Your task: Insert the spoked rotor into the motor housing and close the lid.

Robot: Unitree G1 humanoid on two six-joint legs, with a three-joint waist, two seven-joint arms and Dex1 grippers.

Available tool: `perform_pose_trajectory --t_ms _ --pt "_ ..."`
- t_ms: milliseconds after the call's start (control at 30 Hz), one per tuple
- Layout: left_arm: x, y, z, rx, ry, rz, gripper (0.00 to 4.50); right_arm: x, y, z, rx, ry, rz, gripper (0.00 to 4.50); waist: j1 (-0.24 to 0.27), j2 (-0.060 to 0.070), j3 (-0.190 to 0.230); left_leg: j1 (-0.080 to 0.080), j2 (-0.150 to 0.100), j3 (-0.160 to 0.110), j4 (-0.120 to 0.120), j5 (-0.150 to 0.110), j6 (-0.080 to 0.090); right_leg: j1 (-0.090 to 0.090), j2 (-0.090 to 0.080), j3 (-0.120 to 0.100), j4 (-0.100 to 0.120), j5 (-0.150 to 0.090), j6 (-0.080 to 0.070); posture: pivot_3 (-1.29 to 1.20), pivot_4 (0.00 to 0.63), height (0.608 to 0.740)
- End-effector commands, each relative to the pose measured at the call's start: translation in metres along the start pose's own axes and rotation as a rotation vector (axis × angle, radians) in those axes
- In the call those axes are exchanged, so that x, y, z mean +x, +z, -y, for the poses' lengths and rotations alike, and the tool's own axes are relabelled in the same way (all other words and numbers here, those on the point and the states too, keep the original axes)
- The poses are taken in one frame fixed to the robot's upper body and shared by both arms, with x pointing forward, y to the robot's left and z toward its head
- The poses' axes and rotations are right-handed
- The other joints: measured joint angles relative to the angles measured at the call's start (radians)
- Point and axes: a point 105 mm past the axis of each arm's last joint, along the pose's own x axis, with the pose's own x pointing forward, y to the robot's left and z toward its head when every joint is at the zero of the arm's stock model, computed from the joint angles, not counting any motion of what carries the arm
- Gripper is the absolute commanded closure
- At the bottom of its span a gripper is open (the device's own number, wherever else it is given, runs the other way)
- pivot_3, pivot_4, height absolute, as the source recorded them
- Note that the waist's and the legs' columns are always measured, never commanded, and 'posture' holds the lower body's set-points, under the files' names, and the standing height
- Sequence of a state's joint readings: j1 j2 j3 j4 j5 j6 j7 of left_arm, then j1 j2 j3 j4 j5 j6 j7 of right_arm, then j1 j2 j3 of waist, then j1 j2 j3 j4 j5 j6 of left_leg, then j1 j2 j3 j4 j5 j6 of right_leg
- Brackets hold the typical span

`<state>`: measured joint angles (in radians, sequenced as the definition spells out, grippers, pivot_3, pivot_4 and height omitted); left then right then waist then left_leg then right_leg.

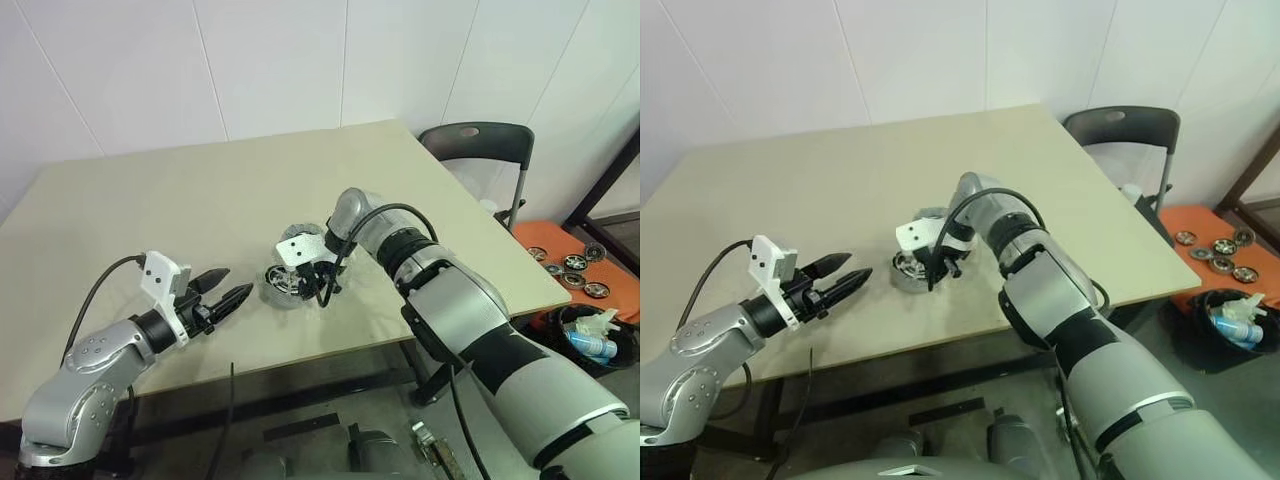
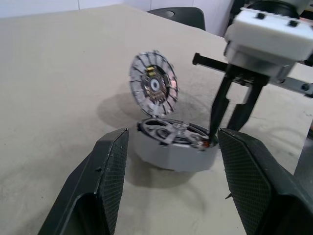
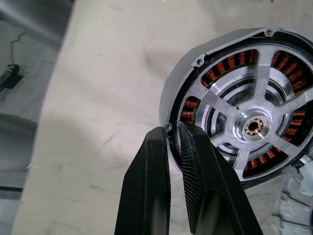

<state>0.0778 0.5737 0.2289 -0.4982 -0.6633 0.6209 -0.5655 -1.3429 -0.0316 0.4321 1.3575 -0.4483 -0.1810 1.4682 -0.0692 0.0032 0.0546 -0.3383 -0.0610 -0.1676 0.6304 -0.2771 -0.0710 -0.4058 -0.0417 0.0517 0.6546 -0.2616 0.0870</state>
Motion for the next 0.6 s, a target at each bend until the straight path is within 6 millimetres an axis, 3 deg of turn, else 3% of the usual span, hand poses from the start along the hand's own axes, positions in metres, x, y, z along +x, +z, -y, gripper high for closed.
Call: perform_pose_trajectory --t_ms 33,367,600 --pt "-0.002 0.009 0.002 0.029 0.004 0.037 1.4 -0.004 0.004 0.01 0.044 -0.076 -0.015 4.42 0.001 0.0 0.0 0.0 0.0 0.0 0.0 0.0 0.0 0.0 0.0 0.0 0.0 0.0 0.0 0.0 0.0 0.74" --pt "-0.001 0.008 0.003 0.022 0.019 0.042 1.4 0.021 0.042 0.025 0.433 -0.18 0.133 4.42 -0.001 0.0 0.0 0.001 0.0 -0.001 0.001 0.001 -0.001 0.0 0.001 0.0 0.003 0.001 -0.001 0.0 0.0 0.74" --pt "-0.003 0.007 0.005 0.015 0.027 0.046 1.4 0.024 0.041 0.033 0.558 -0.275 0.134 4.42 0.0 0.0 0.0 0.002 0.001 -0.001 0.002 0.001 -0.002 0.0 0.002 -0.001 0.006 0.0 -0.003 0.0 0.0 0.74"
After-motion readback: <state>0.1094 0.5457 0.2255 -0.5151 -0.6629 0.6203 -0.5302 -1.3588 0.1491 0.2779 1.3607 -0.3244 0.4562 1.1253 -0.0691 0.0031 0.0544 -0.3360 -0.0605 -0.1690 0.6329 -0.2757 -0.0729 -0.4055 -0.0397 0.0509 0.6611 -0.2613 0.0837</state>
